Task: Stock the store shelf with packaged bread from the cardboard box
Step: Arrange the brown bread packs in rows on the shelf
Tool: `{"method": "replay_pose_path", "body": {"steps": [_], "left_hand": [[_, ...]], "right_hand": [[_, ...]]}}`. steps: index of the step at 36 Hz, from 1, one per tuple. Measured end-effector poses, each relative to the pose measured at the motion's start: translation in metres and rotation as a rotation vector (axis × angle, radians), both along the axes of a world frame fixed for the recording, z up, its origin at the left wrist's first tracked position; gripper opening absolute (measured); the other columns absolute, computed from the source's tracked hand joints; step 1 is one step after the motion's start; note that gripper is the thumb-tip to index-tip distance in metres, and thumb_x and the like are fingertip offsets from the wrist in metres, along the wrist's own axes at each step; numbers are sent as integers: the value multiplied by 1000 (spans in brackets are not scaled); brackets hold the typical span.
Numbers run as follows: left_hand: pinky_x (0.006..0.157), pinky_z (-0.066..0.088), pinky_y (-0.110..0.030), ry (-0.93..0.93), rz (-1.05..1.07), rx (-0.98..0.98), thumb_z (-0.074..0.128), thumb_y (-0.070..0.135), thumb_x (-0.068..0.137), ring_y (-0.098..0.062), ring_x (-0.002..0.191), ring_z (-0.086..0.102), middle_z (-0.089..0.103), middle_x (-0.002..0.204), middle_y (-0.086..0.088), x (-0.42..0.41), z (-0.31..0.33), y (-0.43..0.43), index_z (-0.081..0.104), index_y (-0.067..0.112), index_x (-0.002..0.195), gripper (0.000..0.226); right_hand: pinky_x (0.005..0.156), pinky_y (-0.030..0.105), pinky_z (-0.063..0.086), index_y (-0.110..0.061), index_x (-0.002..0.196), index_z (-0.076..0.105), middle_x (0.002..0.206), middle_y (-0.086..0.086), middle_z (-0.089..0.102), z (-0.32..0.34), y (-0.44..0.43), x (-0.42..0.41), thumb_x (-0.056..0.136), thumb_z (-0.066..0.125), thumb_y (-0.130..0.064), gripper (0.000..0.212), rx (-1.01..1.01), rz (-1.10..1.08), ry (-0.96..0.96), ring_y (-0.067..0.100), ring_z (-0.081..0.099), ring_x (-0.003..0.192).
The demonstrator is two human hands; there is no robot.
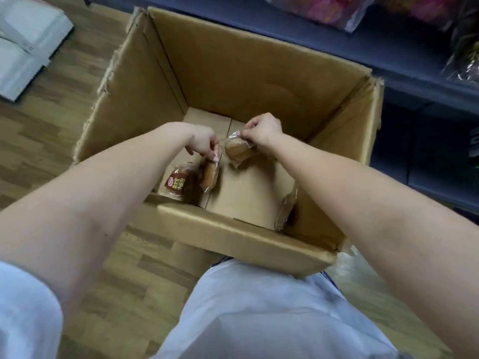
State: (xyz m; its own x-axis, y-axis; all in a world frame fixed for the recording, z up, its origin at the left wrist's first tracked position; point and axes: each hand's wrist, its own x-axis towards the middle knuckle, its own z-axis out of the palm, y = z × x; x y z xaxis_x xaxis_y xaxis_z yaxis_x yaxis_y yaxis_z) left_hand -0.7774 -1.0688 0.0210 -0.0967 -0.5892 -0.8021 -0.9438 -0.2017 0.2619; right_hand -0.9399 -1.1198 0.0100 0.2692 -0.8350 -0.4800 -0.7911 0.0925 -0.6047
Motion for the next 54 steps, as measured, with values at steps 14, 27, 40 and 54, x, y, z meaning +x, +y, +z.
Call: {"method": "replay_pose_path", "body": {"steps": [14, 27, 40, 54], "left_hand": [[72, 39, -23, 40, 442, -575, 64, 26, 89, -11, 83, 54, 61, 87, 4, -5, 82, 35, 64, 20, 82, 10], [84, 56, -39, 135, 908, -1162, 66, 33, 88, -14, 90, 63, 64, 91, 4, -54, 159, 34, 65, 21, 90, 12], [68, 58, -24, 233, 881, -1324, 64, 30, 91, -17, 83, 67, 65, 103, -4, -153, 200, -27, 64, 13, 97, 18], [62, 47, -22, 433, 808, -1300, 67, 21, 87, -17, 74, 64, 66, 83, -4, -298, 215, -110, 62, 15, 88, 8]], "right_hand": [[76, 23, 50, -28, 78, 67, 89, -7, 67, 74, -4, 0, 84, 69, -31, 7, -300, 107, -338, 10, 61, 88], [69, 24, 42, -22, 73, 62, 76, -9, 64, 166, -34, -41, 84, 66, -30, 14, -565, 67, -583, 12, 60, 81], [71, 25, 43, -22, 78, 65, 78, -9, 64, 208, -83, -152, 84, 67, -31, 12, -679, -72, -591, 12, 59, 81], [66, 17, 37, -11, 88, 71, 88, 4, 72, 219, -119, -318, 83, 69, -26, 16, -784, -343, -553, 15, 63, 83]]}}
